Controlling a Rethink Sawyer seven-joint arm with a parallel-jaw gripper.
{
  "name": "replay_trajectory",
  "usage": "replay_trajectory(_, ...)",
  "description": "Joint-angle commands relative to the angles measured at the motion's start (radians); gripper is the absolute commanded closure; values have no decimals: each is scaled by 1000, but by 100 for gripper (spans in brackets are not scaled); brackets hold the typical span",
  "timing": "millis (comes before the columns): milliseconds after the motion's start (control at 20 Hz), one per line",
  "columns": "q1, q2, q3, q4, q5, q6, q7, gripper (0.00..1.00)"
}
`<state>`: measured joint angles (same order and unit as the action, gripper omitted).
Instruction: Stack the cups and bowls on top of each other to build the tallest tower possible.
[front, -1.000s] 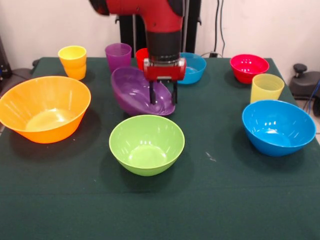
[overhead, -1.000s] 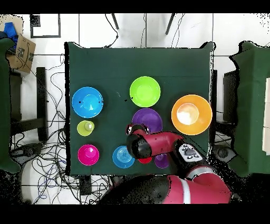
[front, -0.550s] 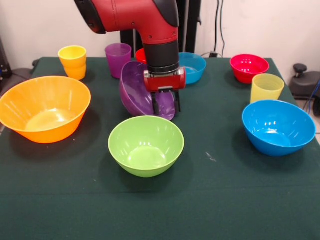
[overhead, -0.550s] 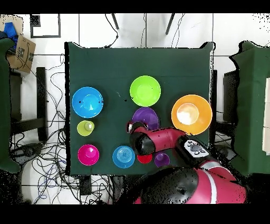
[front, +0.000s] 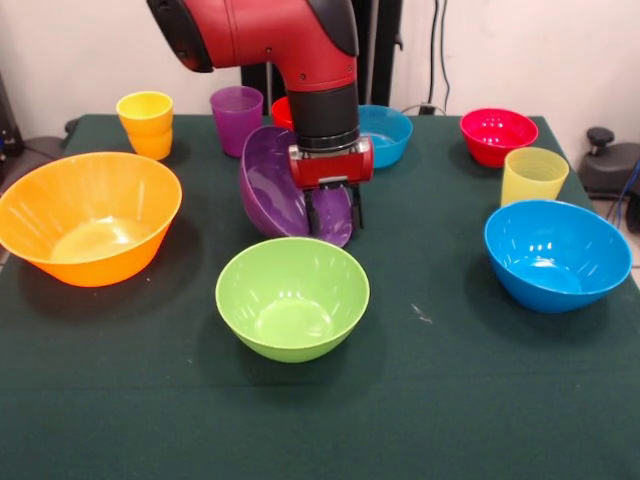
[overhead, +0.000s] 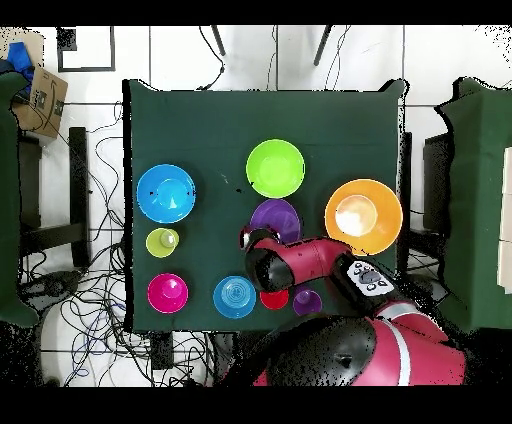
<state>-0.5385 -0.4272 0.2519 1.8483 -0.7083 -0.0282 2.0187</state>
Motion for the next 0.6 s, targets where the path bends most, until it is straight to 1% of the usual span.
replay_trajectory(50,65,190,84,-148,-67,72,-40,0)
replay_trajectory(350,101,113,57,-93,-37,88,-9,0)
replay_trajectory(450,121,51,34,-48,-20,88,15,0)
replay_trajectory(500,124,3,30,-11,-9,100,22,0)
replay_trajectory(600,100,-133,55,88,27,177,8,0)
